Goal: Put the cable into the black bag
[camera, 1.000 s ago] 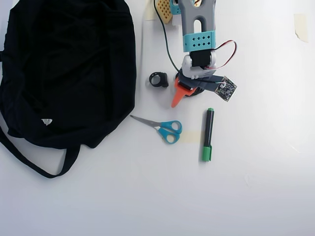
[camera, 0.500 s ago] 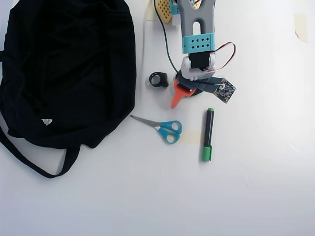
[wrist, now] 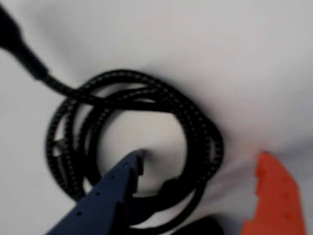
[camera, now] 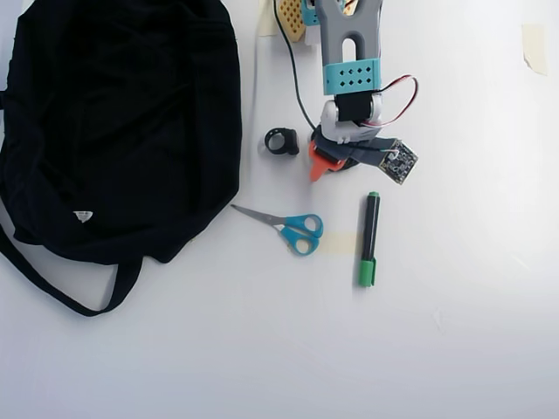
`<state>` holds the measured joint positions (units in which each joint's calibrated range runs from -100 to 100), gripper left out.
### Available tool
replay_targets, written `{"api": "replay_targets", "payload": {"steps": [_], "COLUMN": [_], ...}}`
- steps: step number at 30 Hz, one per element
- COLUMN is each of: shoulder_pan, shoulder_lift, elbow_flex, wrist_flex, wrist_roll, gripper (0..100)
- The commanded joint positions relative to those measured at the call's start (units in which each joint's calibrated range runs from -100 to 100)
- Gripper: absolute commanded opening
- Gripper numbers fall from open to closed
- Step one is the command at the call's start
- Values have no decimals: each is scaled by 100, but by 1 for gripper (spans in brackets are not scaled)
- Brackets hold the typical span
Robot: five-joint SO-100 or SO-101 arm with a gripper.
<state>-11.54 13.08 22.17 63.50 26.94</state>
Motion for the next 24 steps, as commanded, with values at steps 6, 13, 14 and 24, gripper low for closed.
{"api": "replay_targets", "payload": {"steps": [6, 13, 14, 24], "shoulder_pan": [-21, -28, -28, -58], "shoulder_lift": [20, 20, 20, 20], "elbow_flex": [-16, -16, -16, -16], "wrist_flex": [-71, -71, -71, -71], "wrist_roll": [33, 33, 33, 33], "gripper": [15, 8, 8, 2]}}
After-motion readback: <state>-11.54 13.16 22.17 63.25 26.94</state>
